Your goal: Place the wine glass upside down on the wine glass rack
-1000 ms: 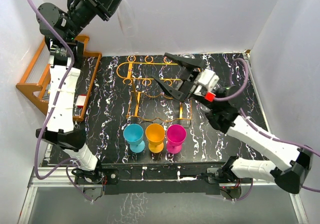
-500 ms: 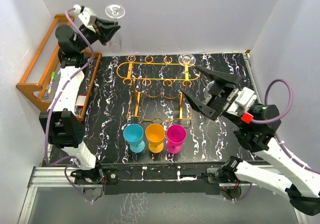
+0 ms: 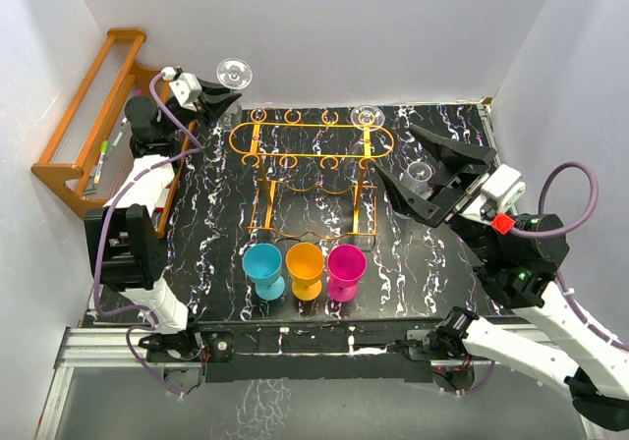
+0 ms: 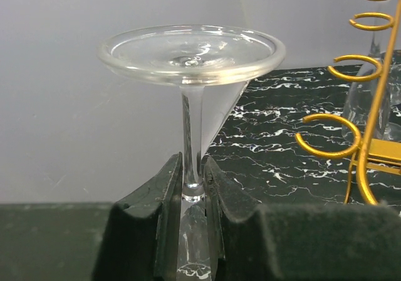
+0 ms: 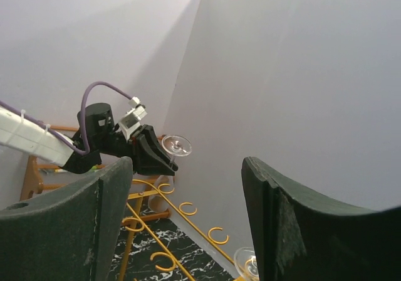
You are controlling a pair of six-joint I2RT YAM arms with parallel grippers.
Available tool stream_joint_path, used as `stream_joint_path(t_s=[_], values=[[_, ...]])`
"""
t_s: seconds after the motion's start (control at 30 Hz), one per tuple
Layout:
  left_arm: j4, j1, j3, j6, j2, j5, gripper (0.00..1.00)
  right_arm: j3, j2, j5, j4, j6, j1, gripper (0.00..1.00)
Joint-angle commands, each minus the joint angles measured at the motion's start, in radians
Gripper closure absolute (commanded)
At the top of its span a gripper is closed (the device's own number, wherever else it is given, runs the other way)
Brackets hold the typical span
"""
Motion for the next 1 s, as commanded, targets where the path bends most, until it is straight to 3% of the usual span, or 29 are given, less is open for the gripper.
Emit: stream_joint_path(t_s=[0.0,0.37,0.97], values=[[0.214,-0.004,-0.024,-0.037,-0.015,0.068,1.00,0.014,0.027,0.059,0.008,0.038,0.004,0.28],[0.317,-0.032,-0.026,-0.134,0.053,0.094,1.00,0.065,0.070,0.027,0.013,0.154,0.004,0.28],[0.295,-0.075,-0.112,-0.066,0.010,0.162,1.00,0.067,0.072,0.105,0.051,0.235,0.003,0.29]])
